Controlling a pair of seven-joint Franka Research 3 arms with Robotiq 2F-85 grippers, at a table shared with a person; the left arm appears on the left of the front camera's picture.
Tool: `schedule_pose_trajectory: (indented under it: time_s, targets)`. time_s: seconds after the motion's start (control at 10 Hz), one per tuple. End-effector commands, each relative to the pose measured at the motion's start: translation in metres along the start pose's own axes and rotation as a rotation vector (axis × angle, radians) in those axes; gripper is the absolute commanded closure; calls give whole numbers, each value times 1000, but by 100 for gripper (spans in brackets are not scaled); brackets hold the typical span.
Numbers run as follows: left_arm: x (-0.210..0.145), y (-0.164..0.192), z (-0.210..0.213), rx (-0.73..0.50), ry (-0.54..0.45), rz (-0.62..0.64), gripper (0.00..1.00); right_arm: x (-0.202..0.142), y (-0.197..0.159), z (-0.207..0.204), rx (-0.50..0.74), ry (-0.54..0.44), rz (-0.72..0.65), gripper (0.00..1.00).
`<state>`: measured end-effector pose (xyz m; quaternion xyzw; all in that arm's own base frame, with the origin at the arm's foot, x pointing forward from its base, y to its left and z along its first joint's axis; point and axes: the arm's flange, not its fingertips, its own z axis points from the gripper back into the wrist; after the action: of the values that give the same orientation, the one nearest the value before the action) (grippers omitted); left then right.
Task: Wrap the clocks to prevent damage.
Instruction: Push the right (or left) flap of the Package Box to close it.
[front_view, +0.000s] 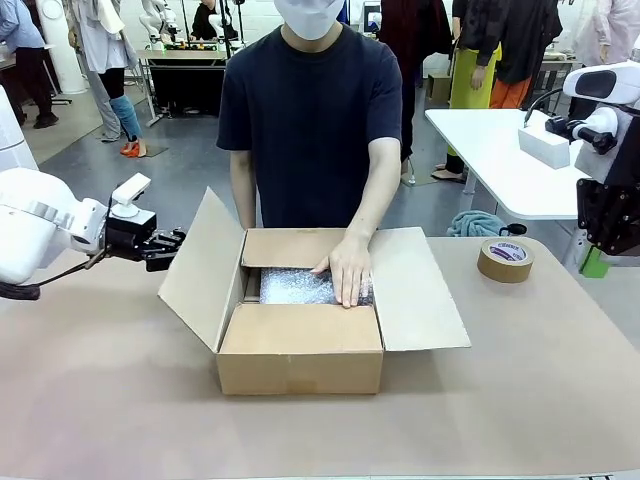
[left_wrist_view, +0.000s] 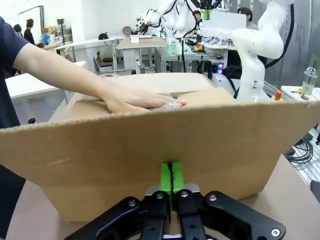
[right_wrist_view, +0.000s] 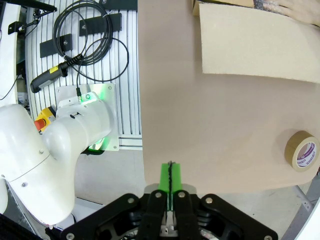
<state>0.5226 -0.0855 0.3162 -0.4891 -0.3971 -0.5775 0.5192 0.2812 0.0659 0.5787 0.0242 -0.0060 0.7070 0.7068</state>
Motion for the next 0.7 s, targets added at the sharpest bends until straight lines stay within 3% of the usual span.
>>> schedule_pose_trajectory:
  time_s: [0.0, 0.6]
  targets:
    - [14, 5, -13, 26, 28, -1, 99, 0, 0, 0, 13, -17, 16, 99]
    - [17, 16, -62, -18, 93, 6, 99, 0, 0, 0, 13, -17, 16, 99]
